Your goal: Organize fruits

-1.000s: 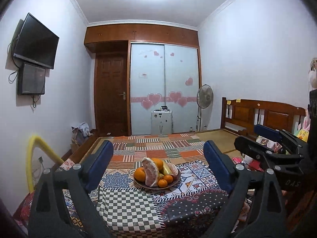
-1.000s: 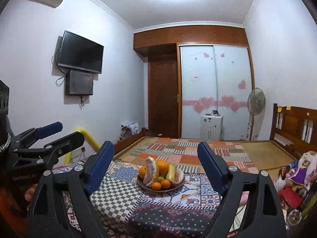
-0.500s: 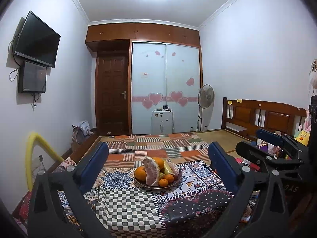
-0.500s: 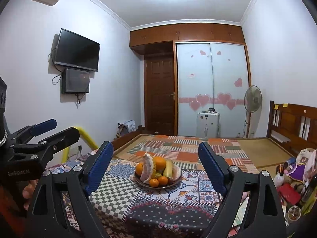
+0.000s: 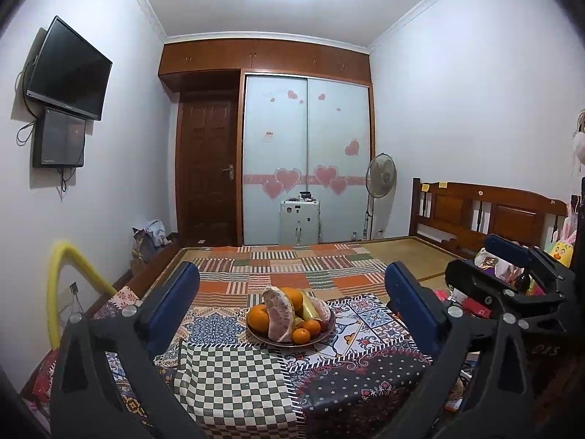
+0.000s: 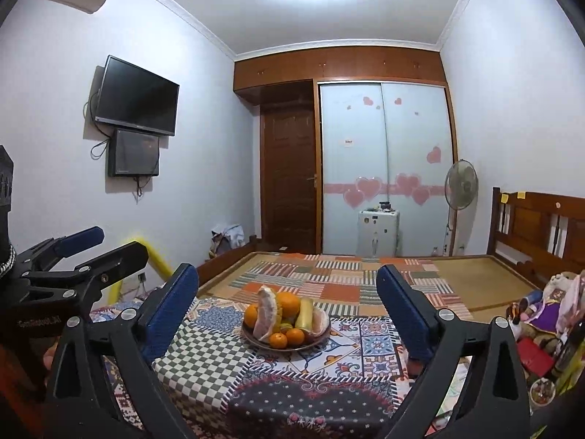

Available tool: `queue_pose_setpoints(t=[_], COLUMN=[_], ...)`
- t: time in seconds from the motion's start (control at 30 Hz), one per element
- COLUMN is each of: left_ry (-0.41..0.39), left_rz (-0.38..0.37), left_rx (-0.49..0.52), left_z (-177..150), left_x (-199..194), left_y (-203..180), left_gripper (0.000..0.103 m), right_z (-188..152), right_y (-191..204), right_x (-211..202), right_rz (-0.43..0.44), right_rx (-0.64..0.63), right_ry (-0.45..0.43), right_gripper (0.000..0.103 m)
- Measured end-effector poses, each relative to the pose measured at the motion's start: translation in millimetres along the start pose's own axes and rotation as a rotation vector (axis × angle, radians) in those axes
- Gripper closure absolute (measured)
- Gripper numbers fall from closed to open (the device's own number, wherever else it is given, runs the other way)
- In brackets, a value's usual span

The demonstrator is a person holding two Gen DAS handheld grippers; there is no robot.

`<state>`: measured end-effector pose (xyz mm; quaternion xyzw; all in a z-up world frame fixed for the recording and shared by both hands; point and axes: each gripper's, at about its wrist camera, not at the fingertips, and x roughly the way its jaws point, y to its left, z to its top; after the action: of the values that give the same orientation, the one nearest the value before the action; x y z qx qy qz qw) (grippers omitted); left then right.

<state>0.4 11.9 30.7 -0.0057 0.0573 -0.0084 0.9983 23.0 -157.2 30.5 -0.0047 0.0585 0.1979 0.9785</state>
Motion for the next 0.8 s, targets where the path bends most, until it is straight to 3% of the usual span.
queue_pose_setpoints(t=[0.8], left_ry=[0.005], left_rz=[-0.014], left_rx=[-0.003], left_z=[-4.4], left_x=[3.2], left_y=[-3.6], left_gripper=[0.000], right_z=[3.9], right_y=[-5.0], right_x=[0.1], right_rz=[-0.024], right_rx=[0.023], right_ry=[-0.017], right_gripper=[0.000])
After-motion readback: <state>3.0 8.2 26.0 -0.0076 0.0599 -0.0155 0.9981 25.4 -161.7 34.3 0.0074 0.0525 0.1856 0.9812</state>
